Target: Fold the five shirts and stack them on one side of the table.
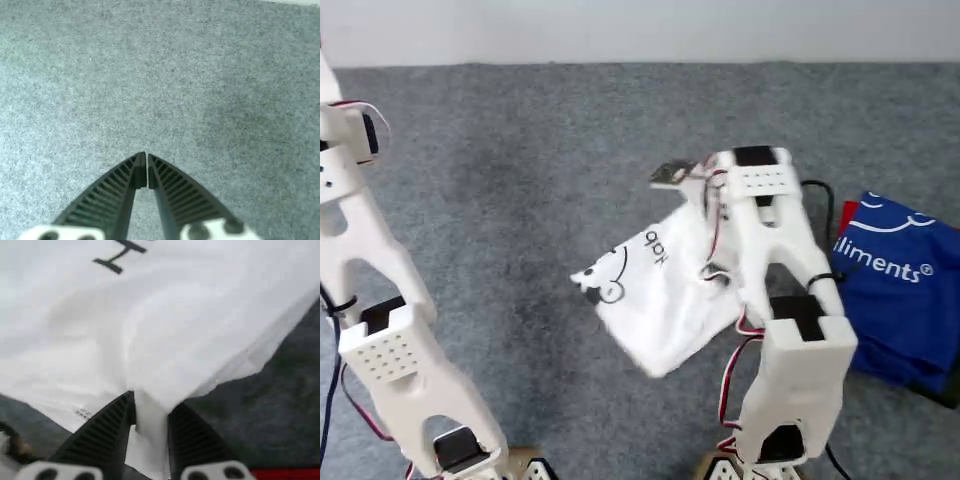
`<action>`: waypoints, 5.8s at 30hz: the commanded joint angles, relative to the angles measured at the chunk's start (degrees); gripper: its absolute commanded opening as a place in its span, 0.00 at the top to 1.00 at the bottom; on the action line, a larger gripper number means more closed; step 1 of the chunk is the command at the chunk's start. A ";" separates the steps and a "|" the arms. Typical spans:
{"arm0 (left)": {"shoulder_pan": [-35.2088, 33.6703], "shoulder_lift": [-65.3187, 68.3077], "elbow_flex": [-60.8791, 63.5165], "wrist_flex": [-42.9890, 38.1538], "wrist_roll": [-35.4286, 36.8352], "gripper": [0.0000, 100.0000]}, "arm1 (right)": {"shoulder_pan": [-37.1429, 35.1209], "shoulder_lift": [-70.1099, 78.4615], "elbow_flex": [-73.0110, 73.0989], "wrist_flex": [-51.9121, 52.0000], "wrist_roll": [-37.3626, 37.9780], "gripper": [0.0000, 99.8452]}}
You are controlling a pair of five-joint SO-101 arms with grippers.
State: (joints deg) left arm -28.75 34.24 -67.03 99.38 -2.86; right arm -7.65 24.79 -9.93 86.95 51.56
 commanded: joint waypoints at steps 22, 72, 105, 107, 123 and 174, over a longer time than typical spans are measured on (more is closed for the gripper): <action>-7.38 -36.48 36.53 1.32 -11.25 0.99 | -3.30 -6.11 -7.38 -4.70 -40.88 0.70; -21.71 -43.78 42.33 0.97 -25.93 0.99 | -1.89 17.71 -12.40 -4.26 -87.56 0.99; -21.45 -43.78 42.24 -0.70 -28.48 0.99 | 15.69 -30.90 -17.05 15.96 -53.19 0.99; -21.36 -43.78 42.24 -1.14 -28.75 0.99 | 18.42 -31.08 -16.97 15.96 -50.73 0.99; -19.25 -43.52 42.24 -1.05 -28.75 0.99 | 44.09 -20.18 -9.23 8.66 -26.99 0.99; -18.29 -43.78 42.33 -0.62 -28.75 0.99 | 45.58 -4.62 -36.13 16.04 -21.45 0.99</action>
State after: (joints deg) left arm -47.30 -6.99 -24.04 99.30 -30.99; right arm 40.53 26.02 -44.48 99.69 29.67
